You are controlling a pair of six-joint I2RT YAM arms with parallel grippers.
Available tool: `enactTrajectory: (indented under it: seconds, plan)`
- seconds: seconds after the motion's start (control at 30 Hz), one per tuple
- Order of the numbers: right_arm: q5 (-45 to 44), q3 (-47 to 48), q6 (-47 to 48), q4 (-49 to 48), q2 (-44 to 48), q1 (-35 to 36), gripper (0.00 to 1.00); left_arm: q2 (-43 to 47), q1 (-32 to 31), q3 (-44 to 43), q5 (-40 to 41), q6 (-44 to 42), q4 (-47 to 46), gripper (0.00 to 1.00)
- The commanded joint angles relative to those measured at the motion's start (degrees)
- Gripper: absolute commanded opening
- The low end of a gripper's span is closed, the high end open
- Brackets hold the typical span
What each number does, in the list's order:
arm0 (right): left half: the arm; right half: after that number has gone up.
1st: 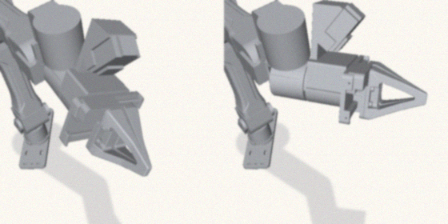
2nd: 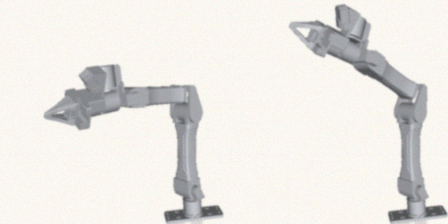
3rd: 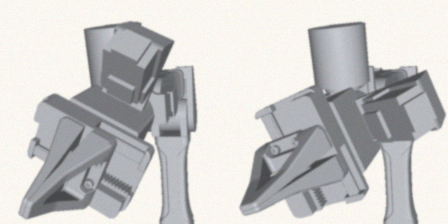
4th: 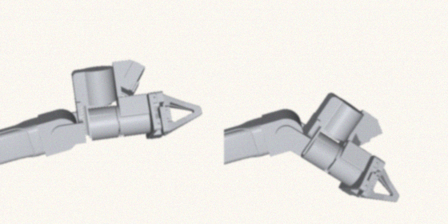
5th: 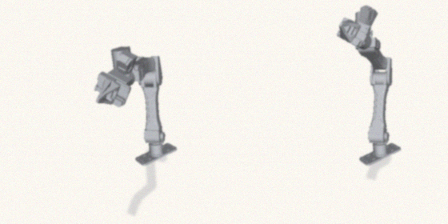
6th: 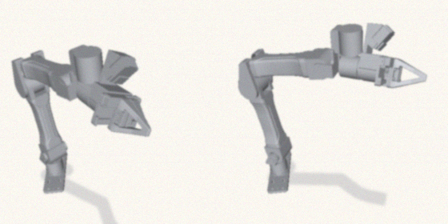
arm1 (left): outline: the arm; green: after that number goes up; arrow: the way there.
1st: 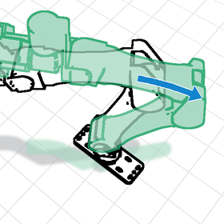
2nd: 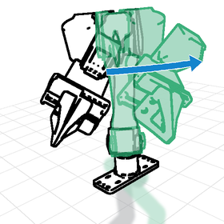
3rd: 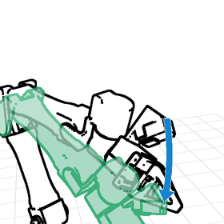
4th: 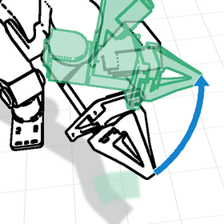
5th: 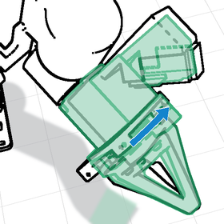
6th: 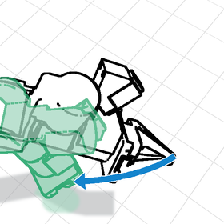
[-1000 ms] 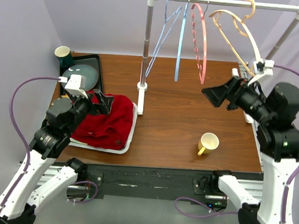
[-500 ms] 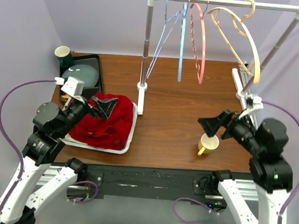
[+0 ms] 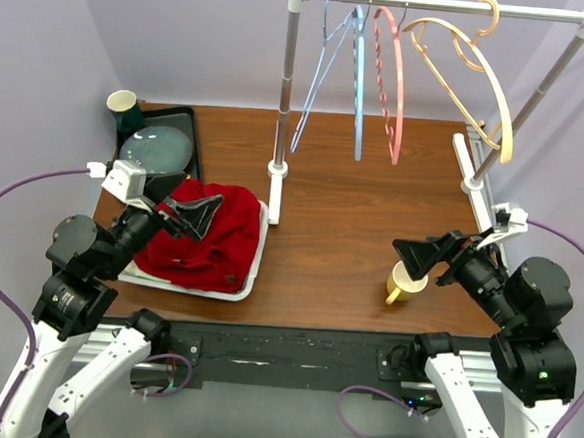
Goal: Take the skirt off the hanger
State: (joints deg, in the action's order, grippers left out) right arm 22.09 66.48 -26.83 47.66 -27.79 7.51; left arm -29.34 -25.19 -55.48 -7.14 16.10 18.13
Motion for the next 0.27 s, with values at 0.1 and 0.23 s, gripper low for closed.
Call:
enactTrajectory:
  seconds: [0.1, 0.23]
  plan:
    - [-1.6, 5.0, -1.1, -1.3, -1.0, 0.2, 0.99, 0.8, 0.0, 0.3, -1.2, 1.1, -0.6, 1.0]
    - [-0.9, 4.8, -1.8, -2.7, -1.3, 0.2, 0.99, 0.8, 0.0, 1.1, -1.5, 1.5, -1.4, 1.0]
